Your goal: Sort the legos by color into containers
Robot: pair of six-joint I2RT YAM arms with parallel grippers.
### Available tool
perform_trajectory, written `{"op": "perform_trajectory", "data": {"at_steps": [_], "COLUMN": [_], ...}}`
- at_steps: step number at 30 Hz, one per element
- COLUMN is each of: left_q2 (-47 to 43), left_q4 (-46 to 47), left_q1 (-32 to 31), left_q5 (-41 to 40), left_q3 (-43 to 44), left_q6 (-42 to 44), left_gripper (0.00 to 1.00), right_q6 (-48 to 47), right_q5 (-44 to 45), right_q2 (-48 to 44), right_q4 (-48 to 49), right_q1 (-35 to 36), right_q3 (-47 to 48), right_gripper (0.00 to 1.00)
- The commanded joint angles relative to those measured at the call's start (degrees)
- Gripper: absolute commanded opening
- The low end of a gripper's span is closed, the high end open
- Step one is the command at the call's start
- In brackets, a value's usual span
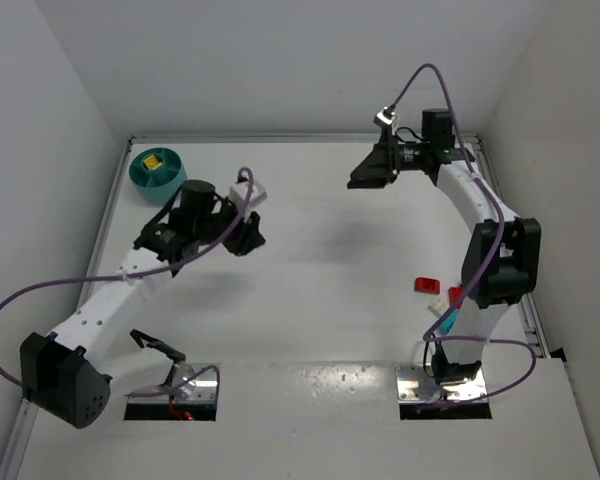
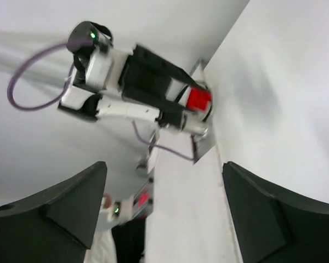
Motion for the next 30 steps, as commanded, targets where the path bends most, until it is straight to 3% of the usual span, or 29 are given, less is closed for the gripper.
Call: {"op": "perform_trajectory", "data": {"at_steps": [1,2,3,4,5,6,7,11,13,16,19,24,28,30], "left_q2": [3.20,4.35,5.41,6.46,8.65,9.45,10.16,14.55,18.75,23.51,29.66,43.70,50.57,51.12], "left_q4": [-6.86,-6.87,-7.48,-7.49,-7.49,-7.49,-6.71,-4.25,-3.71,-5.54,-8.19,-22.93,-29.98,-30.51], "left_q1": [7.19,11.82,13.96,15.98,19.57,21.17,22.58,28.21,31.98,37.52,42.27,49.91,52.03,52.92], "left_q5": [-11.05,-14.38,-16.33,-17.91,-20.19,-21.17,-21.88,-24.34,-19.70,-8.65,-0.45,11.40,14.24,14.86], "left_q3": [9.17,10.93,14.16,15.76,17.26,19.62,20.34,22.98,25.87,31.65,37.20,50.03,58.92,58.93], "left_q6": [-2.38,-3.26,-4.14,-5.89,-6.69,-7.74,-8.80,-13.46,-13.99,-10.23,-0.91,16.28,25.37,28.44], "left_gripper": [0.12,0.12,0.11,0.09,0.09,0.08,0.08,0.08,0.08,0.12,0.15,0.19,0.19,0.19], "right_q6": [2.49,1.70,-4.92,-14.90,-28.23,-44.63,-46.36,-41.72,-44.09,-40.94,-44.61,-46.12,-44.97,-44.18], "right_q5": [-2.47,1.54,4.63,17.28,25.93,33.59,44.45,60.96,66.07,70.64,66.83,60.41,55.12,52.67], "right_q2": [-4.06,-4.07,-4.68,-2.86,-0.58,1.36,1.38,-10.81,-19.16,-26.80,-27.36,-27.36,-26.66,-26.04], "right_q4": [11.91,11.94,8.20,-17.25,-30.99,-38.70,-39.73,-22.31,-17.62,-10.13,-14.06,-17.07,-18.20,-18.21], "right_q1": [-3.92,-6.28,-7.44,-8.41,-7.20,-6.05,-4.83,-6.04,-6.04,-6.04,-6.04,-6.04,-6.04,-6.04], "right_q3": [-2.79,-3.50,-2.64,7.20,14.18,18.60,17.94,1.65,-5.48,-11.49,-11.51,-12.64,-13.35,-13.35], "right_gripper": [0.88,0.90,0.91,0.92,0.92,0.92,0.90,0.95,1.00,1.00,1.00,1.00,1.00,1.00]}}
